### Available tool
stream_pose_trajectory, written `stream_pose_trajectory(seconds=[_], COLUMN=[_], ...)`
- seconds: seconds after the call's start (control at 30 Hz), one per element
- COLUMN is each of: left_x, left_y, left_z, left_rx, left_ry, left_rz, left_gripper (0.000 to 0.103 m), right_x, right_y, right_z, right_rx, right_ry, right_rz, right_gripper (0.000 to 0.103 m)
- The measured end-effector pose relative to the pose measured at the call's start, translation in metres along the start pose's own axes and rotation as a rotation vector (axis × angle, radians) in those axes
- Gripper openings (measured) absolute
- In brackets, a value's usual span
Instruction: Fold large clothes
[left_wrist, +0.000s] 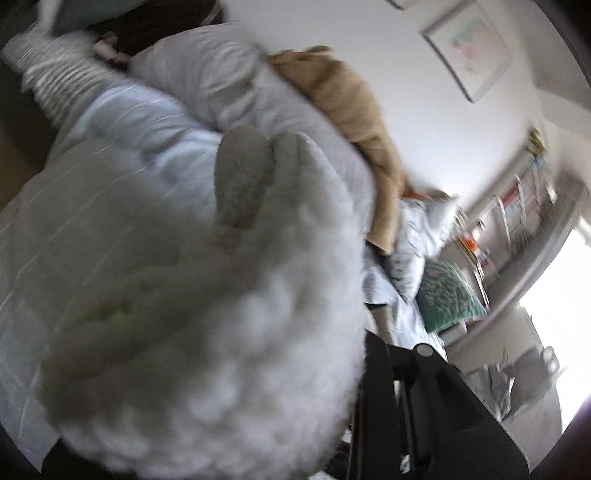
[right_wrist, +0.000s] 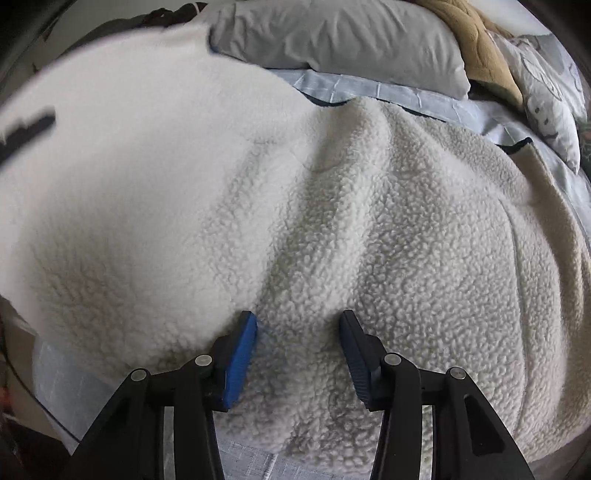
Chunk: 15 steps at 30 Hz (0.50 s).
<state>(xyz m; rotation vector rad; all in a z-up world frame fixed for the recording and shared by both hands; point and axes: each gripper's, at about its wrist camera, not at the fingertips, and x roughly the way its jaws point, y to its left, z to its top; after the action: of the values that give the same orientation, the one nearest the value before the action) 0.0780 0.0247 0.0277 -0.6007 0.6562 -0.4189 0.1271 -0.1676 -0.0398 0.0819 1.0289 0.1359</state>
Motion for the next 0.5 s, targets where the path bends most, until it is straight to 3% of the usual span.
stream_pose_trajectory(seconds=[0.2,0.33,0.5], left_x=[0.020,0.050,0.091], left_y=[-0.071,-0.101,-0.134], left_z=[-0.014,-0.038,-0.081], left_rx=[0.139,0.199,0.326], left_ry=[0.030,0.111,0.236], left_rz=[-0.095,-0.128,-0.134], left_gripper=[0.031,0.031,0.032], right_x=[-0.035,-0.070,-0.099], right_y=[-0.064,-0.134,-0.219], right_z=[0.002,-0.008,-0.039], right_rx=[0.224,0.411,0.625], right_ry=[-0.003,-0.085,-0.146], right_rz=[0.235,0.211,0.166], right_gripper=[0.054,0.069,0.070])
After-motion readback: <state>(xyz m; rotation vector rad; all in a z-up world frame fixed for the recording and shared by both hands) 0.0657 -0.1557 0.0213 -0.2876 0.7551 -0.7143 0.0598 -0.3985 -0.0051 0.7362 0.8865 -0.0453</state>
